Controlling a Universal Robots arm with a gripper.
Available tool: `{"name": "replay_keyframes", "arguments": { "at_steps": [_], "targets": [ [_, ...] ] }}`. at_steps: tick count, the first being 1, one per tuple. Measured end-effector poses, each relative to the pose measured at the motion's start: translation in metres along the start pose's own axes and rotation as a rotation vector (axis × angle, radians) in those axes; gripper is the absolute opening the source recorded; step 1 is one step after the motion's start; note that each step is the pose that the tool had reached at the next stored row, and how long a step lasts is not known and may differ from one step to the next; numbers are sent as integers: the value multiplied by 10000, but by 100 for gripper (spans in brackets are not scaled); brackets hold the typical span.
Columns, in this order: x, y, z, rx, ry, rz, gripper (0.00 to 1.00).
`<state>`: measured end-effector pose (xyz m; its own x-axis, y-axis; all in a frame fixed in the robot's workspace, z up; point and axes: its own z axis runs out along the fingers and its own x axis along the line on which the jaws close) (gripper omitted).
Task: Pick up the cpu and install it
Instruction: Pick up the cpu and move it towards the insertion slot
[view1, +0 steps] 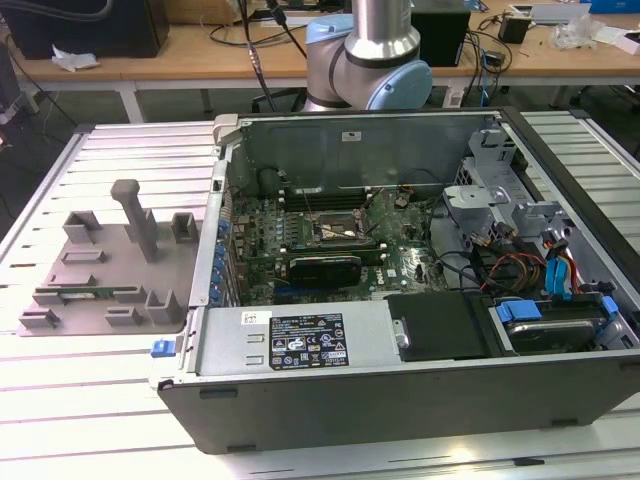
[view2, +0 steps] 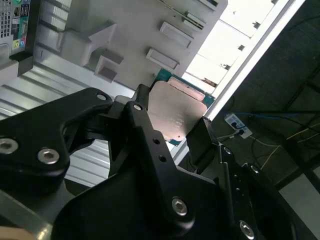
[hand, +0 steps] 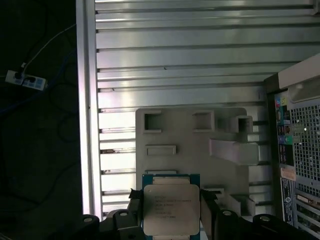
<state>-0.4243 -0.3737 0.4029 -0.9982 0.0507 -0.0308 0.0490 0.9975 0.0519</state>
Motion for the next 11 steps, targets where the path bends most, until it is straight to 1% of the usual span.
{"name": "replay_keyframes", "arguments": {
  "at_steps": [2, 3, 4, 5, 6, 10, 11],
  "targets": [
    [-6, 1, -3, 3, 5, 1, 55],
    [-41, 2, -1, 2, 4, -1, 55],
    [-76, 4, 1, 1, 2, 0, 55],
    [-140, 7, 3, 1, 2, 0, 55],
    [-188, 10, 5, 1, 2, 1, 55],
    [-319, 16, 10, 0, 1, 0, 55],
    [-383, 19, 11, 2, 3, -1, 55]
  ]
}}
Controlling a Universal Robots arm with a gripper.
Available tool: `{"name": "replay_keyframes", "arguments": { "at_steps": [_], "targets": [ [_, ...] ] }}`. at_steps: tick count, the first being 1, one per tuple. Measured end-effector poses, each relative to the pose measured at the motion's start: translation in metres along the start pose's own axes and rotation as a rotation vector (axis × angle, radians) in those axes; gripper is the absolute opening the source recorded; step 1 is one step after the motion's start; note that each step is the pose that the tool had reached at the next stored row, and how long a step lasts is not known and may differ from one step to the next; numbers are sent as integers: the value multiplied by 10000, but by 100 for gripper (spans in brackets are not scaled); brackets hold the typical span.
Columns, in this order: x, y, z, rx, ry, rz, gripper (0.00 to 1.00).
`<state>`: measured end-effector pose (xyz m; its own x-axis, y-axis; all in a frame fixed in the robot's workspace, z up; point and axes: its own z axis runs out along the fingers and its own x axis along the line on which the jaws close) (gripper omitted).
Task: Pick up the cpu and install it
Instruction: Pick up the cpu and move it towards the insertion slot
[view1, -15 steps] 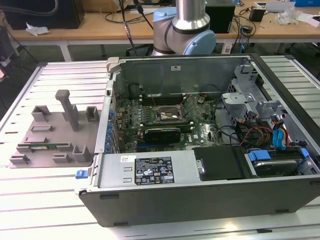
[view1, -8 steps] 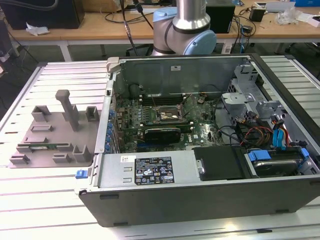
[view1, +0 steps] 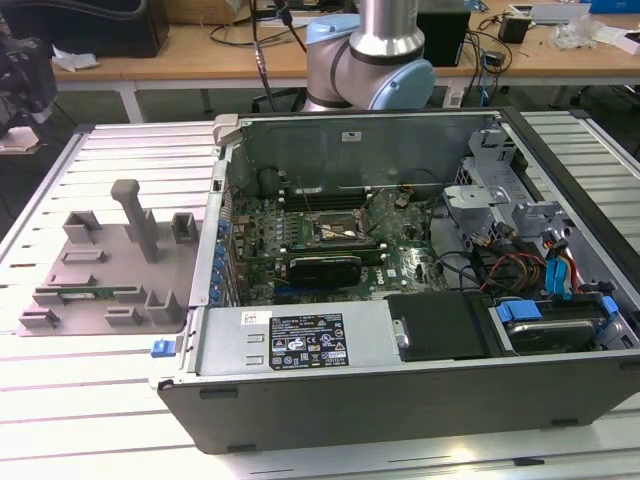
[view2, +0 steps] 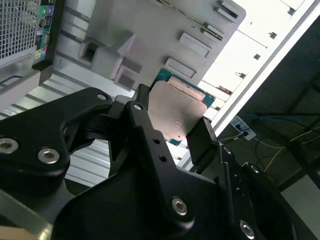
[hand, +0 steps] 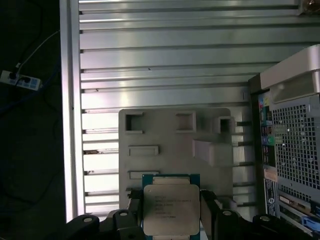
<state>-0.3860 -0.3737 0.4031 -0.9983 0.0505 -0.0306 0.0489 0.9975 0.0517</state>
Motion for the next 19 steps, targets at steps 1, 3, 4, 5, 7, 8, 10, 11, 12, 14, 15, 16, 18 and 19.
{"name": "replay_keyframes", "arguments": {
  "at_steps": [1, 3, 4, 5, 7, 8, 10, 11, 12, 14, 15, 16, 18, 19],
  "targets": [
    [-37, 2, 1, 0, 1, 1, 55],
    [-113, 6, 5, -1, -1, 2, 55],
    [-146, 8, 5, -1, 0, 2, 55],
    [-189, 10, 6, 0, 0, 2, 55],
    [-292, 14, 11, -1, -1, 0, 55],
    [-349, 18, 11, 0, 1, 1, 55],
    [-461, 23, 16, -1, -1, 3, 55],
    [-516, 26, 17, 0, 0, 2, 55],
    [-563, 28, 18, 1, 1, 1, 55],
    [-649, 32, 22, -1, 0, 1, 55],
    [-685, 34, 23, -1, 0, 2, 55],
    [-734, 37, 24, 0, 1, 3, 55],
    [-840, 41, 28, 0, 0, 0, 55],
    [-905, 45, 30, 0, -1, 1, 55]
  ]
}}
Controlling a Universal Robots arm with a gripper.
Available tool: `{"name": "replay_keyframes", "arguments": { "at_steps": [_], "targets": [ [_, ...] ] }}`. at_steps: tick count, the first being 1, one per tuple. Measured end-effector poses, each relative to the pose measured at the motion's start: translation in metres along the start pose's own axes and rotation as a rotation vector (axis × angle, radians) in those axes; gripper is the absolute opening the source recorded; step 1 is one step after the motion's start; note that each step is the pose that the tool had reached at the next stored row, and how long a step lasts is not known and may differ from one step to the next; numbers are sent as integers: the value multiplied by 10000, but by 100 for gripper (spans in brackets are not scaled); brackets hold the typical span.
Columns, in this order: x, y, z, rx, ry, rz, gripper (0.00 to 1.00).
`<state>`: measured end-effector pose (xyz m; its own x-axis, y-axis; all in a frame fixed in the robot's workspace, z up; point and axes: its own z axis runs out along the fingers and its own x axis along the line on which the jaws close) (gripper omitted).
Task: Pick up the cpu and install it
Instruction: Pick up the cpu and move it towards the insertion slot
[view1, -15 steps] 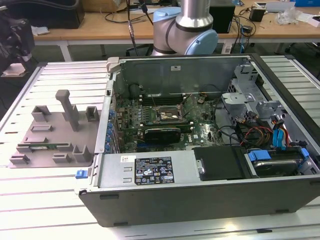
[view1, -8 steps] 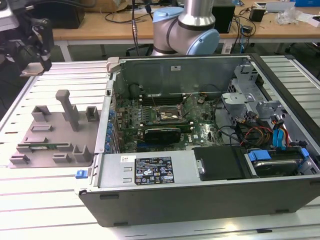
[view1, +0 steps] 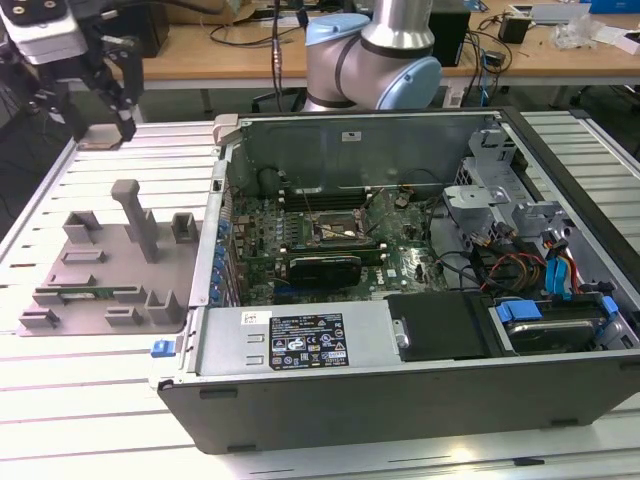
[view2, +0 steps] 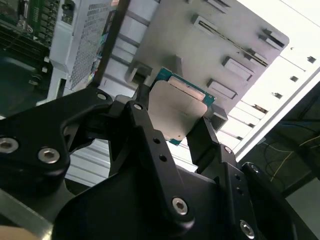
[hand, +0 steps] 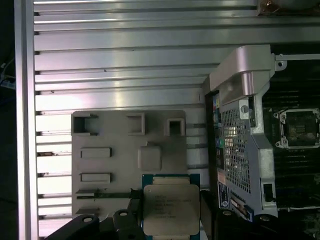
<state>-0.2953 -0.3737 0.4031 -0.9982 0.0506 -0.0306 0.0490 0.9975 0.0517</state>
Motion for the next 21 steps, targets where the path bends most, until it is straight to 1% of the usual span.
{"name": "replay_keyframes", "arguments": {
  "at_steps": [2, 6, 9, 10, 11, 12, 16, 18, 20, 21],
  "targets": [
    [-95, 5, 3, 0, 0, 1, 55],
    [-362, 18, 13, -1, -1, 1, 55],
    [-522, 26, 17, 0, 0, 2, 55],
    [-560, 28, 18, 0, 1, 2, 55],
    [-621, 30, 21, -1, 0, -1, 55],
    [-700, 35, 24, -1, 0, 1, 55],
    [-837, 41, 28, 0, 0, -2, 55],
    [-934, 46, 31, 0, 1, 1, 55],
    [-996, 49, 33, -1, 0, -1, 55],
    [-1060, 52, 35, 0, 1, 0, 55]
  ]
}}
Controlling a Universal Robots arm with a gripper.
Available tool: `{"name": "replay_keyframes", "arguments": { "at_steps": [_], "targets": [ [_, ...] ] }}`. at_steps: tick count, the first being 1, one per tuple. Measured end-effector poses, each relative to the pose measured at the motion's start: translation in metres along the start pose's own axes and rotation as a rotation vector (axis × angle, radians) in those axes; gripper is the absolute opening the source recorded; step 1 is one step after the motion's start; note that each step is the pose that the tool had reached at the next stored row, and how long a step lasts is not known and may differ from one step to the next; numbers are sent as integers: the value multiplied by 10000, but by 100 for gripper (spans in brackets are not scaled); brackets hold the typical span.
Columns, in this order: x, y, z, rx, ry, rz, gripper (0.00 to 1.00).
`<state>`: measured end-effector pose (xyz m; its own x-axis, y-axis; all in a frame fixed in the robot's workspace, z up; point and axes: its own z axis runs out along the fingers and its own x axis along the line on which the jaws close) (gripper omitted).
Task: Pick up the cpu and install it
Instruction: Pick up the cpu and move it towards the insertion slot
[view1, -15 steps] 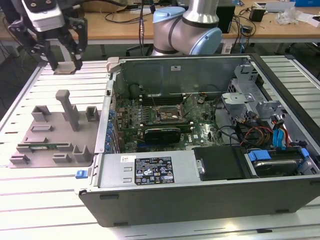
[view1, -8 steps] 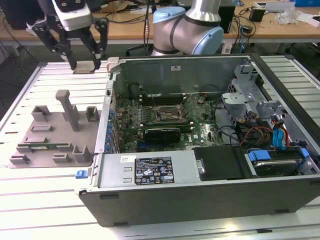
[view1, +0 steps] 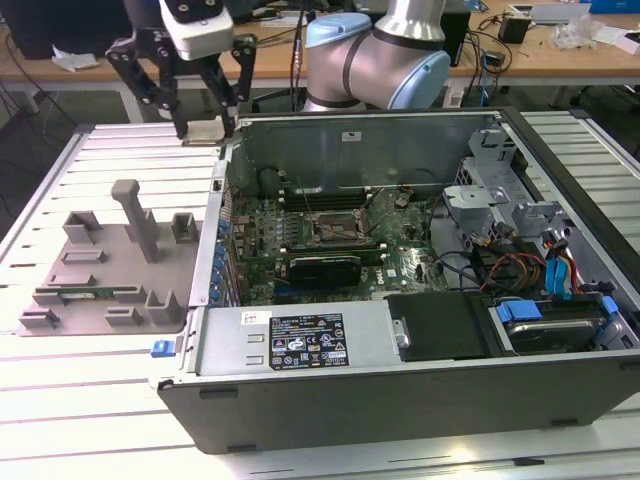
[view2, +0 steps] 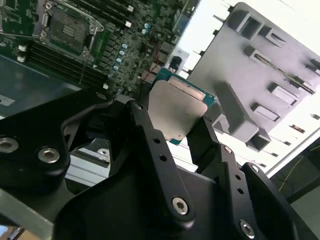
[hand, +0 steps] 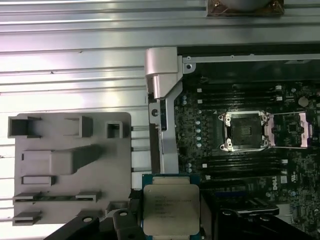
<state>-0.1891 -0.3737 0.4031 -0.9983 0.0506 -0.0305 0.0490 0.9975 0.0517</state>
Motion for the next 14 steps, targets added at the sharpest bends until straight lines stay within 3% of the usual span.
{"name": "replay_keyframes", "arguments": {
  "at_steps": [4, 14],
  "targets": [
    [-278, 14, 10, -1, -1, 0, 55],
    [-717, 35, 24, -1, -1, 1, 55]
  ]
}}
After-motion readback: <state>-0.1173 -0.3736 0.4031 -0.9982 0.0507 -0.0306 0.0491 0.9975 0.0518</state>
